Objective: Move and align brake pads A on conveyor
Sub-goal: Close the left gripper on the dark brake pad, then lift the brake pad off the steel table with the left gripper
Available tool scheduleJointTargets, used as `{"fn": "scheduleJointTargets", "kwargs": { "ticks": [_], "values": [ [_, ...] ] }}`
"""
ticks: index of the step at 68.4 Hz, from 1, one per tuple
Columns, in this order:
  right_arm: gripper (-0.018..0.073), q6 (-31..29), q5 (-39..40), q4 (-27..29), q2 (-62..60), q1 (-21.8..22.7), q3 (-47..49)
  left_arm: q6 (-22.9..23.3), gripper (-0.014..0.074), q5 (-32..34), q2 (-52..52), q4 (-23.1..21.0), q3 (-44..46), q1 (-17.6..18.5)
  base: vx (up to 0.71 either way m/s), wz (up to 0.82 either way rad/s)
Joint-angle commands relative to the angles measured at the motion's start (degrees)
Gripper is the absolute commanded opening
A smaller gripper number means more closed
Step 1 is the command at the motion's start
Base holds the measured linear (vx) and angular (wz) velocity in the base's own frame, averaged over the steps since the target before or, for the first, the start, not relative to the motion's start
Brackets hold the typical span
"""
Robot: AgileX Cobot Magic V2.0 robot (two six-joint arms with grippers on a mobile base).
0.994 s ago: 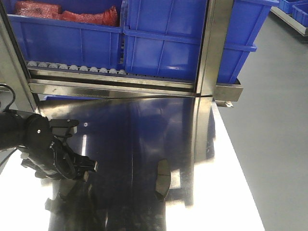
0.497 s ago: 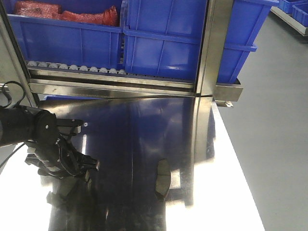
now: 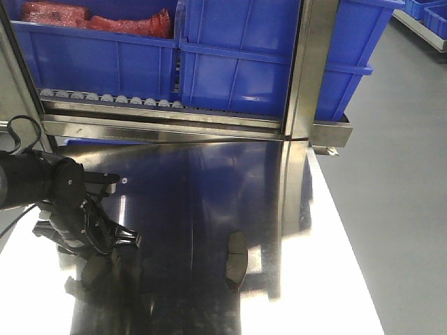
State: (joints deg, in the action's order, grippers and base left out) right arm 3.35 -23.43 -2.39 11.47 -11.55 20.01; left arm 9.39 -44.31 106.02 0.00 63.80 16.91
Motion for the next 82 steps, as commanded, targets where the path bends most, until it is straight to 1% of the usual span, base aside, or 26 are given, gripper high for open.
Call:
{"fn": "scheduleJointTargets", "kwargs": {
  "ticks": [1,2,5,18,33,42,50,59,66,68,82],
  "values": [
    [0.0432,-0.51,4.28,-0.4,0.59,0.06,1.44,0.63,0.0104,-1.83,-0.92,-1.18,0.48,0.24,0.0,0.0],
    [0.0432,-0.51,4.28,-0.4,0.59,0.06,1.44,0.64,0.0066,-1.89,-0.92,-1.23,0.48,0.24,0.0,0.0],
    [0.0432,-0.51,4.28,-0.4,0.59,0.06,1.44,0.64,-0.0009,-2.39,-0.92,-1.22,0.48,0.24,0.0,0.0],
    [0.0432,-0.51,4.28,-0.4,0.59,0.06,1.44,0.75,-0.0008,-3.42,-2.82,-1.22,0.29,0.24,0.0,0.0],
    [0.0432,-0.51,4.28,-0.4,0.59,0.06,1.44,0.81,-0.0007,-3.42,-11.13,-1.11,0.29,0.24,0.0,0.0],
    [0.0432,-0.51,4.28,-0.4,0.59,0.06,1.44,3.28,-0.0007,-4.04,-17.16,0.86,0.08,0.24,0.0,0.0],
    [0.0432,-0.51,4.28,-0.4,0.59,0.06,1.44,5.56,-0.0007,-4.12,-24.24,3.72,-2.61,0.24,0.0,0.0],
    [0.0432,-0.51,4.28,-0.4,0.59,0.06,1.44,8.2,-0.0007,-4.5,-32.51,7.07,-8.11,0.24,0.0,0.0],
    [0.0432,-0.51,4.28,-0.4,0.59,0.06,1.44,10.54,-0.0007,-4.64,-41.24,9.18,-12.69,0.24,0.0,0.0],
    [0.0432,-0.51,4.28,-0.4,0.59,0.06,1.44,11.18,-0.0007,-4.64,-43.82,9.44,-14.3,0.24,0.0,0.0],
    [0.0432,-0.51,4.28,-0.4,0.59,0.06,1.44,11.04,-0.0007,-5.42,-62.74,9.59,-22.22,0.24,0.0,0.0]
  ]
}}
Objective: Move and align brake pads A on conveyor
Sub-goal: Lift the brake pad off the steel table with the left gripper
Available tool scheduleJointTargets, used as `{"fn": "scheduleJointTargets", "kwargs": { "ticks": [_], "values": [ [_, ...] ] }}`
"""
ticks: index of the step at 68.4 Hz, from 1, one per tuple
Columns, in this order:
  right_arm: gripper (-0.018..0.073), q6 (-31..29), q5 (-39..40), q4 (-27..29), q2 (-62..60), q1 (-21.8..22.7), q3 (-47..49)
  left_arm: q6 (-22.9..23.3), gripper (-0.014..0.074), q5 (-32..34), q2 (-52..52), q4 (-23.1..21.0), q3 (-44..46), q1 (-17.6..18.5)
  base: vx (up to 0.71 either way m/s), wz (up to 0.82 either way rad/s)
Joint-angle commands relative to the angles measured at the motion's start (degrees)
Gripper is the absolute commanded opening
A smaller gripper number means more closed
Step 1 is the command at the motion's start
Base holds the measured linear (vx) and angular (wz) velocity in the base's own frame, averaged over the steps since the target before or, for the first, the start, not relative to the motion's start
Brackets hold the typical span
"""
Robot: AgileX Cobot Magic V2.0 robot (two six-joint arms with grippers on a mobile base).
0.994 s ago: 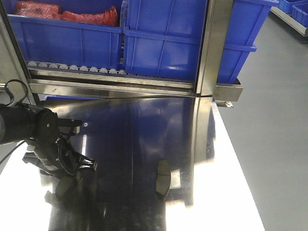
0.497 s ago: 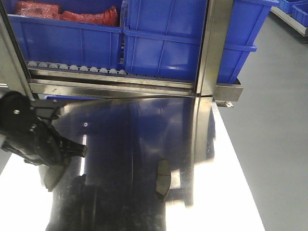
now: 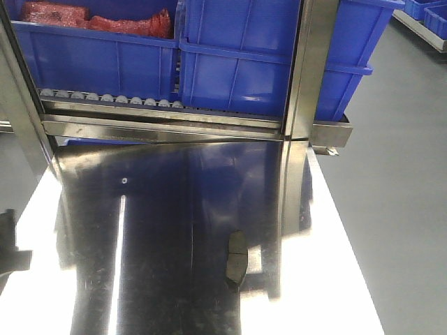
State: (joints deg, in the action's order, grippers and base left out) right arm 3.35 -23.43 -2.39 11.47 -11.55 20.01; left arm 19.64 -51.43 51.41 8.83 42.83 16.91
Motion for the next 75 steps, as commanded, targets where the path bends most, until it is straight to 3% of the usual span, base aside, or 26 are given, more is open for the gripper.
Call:
{"fn": "scheduleJointTargets", "kwargs": {
  "ticks": [1,17,26,37,51,75],
  "values": [
    [0.0432,-0.51,4.28,-0.4,0.59,0.06,1.44,0.78,-0.0006,1.54,-9.54,0.7,-1.72,0.24,0.0,0.0],
    [0.0432,-0.51,4.28,-0.4,0.59,0.06,1.44,0.9,-0.0006,-0.54,-32.65,0.48,-7.87,0.24,0.0,0.0],
    [0.0432,-0.51,4.28,-0.4,0.59,0.06,1.44,0.52,-0.0006,-3.76,-39.44,0.48,-9.39,0.24,0.0,0.0],
    [0.0432,-0.51,4.28,-0.4,0.59,0.06,1.44,-1.45,-0.0006,-4.85,-40.2,-0.5,-9.45,0.24,0.0,0.0],
    [0.0432,-0.51,4.28,-0.4,0.59,0.06,1.44,-1.12,-0.0006,-1.56,-40.2,-0.42,-9.45,0.24,0.0,0.0],
    [0.0432,-0.51,4.28,-0.4,0.59,0.06,1.44,-1.12,-0.0006,-1.65,-40.2,-0.42,-9.45,0.24,0.0,0.0]
  ]
}}
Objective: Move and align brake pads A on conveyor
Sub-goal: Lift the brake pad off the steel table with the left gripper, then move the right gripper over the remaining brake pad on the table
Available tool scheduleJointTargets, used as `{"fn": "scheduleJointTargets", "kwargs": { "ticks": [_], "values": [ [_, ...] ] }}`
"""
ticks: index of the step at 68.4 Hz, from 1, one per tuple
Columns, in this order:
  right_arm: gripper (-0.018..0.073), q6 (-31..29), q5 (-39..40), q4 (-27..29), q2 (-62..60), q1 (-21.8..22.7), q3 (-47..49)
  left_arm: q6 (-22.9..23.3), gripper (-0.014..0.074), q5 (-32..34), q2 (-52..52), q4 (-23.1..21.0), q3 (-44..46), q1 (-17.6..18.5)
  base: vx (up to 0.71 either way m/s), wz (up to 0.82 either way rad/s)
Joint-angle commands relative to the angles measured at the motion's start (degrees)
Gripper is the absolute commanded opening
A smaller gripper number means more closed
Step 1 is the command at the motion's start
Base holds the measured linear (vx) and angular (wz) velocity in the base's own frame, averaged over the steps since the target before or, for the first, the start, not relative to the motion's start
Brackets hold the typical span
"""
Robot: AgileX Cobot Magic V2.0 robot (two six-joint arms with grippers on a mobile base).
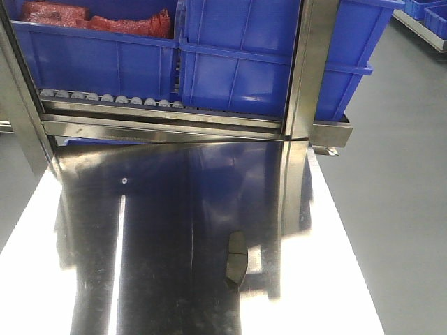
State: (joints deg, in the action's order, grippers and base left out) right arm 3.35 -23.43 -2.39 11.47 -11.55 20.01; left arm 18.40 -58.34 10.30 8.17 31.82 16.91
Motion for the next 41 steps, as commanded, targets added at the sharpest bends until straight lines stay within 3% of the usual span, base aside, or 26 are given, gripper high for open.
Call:
{"fn": "scheduleJointTargets", "kwargs": {
  "ticks": [1,27,41],
  "values": [
    [0.0432,-0.51,4.28,-0.4,0.59,0.06,1.44,0.12,-0.0006,5.27,0.92,0.24,1.56,0.24,0.0,0.0],
    [0.0432,-0.26,4.64,-0.38,0.59,0.06,1.44,0.12,-0.0006,5.27,0.92,0.24,1.56,0.24,0.0,0.0],
    [0.0424,-0.23,2.62,2.39,4.05,0.06,3.01,0.12,-0.0006,5.27,0.92,0.24,1.56,0.24,0.0,0.0]
  ]
}}
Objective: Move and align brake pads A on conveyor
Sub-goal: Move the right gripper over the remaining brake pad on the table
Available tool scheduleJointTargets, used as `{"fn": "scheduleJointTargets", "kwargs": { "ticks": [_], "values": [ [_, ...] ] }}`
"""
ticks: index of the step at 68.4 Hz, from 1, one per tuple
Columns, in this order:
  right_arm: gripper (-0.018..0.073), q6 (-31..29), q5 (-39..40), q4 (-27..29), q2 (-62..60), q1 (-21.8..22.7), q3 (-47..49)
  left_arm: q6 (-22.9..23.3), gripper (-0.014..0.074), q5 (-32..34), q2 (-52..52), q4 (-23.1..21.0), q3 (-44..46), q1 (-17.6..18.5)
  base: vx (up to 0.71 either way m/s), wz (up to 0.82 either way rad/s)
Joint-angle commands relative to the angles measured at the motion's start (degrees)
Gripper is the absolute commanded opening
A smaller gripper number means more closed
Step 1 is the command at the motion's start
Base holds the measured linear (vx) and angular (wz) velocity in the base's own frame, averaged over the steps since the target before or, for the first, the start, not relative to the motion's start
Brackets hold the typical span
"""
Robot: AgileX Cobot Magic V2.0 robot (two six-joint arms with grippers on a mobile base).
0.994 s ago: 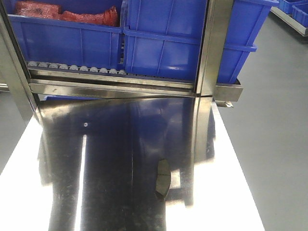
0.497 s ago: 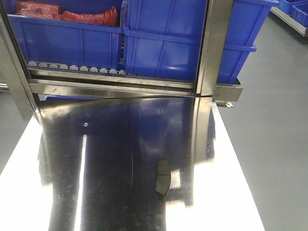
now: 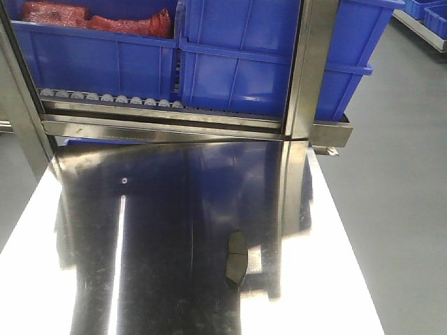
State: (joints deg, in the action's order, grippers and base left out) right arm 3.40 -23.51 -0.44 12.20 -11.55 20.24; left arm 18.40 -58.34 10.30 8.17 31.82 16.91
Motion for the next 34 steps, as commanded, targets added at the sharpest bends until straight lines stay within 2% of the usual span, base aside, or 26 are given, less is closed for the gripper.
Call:
{"fn": "scheduleJointTargets", "kwargs": {
  "ticks": [1,14,34],
  "values": [
    [0.0424,-0.28,2.11,0.44,4.12,0.06,3.18,0.12,-0.0006,5.27,0.92,0.24,1.56,0.24,0.0,0.0],
    [0.0414,-0.32,-10.02,2.88,19.62,0.06,12.13,0.12,-0.0006,5.2,0.92,0.24,1.56,0.24,0.0,0.0],
    [0.0414,-0.32,-22.38,3.55,41.52,0.06,23.4,0.12,-0.0006,5.2,0.92,0.24,1.56,0.24,0.0,0.0]
  ]
}}
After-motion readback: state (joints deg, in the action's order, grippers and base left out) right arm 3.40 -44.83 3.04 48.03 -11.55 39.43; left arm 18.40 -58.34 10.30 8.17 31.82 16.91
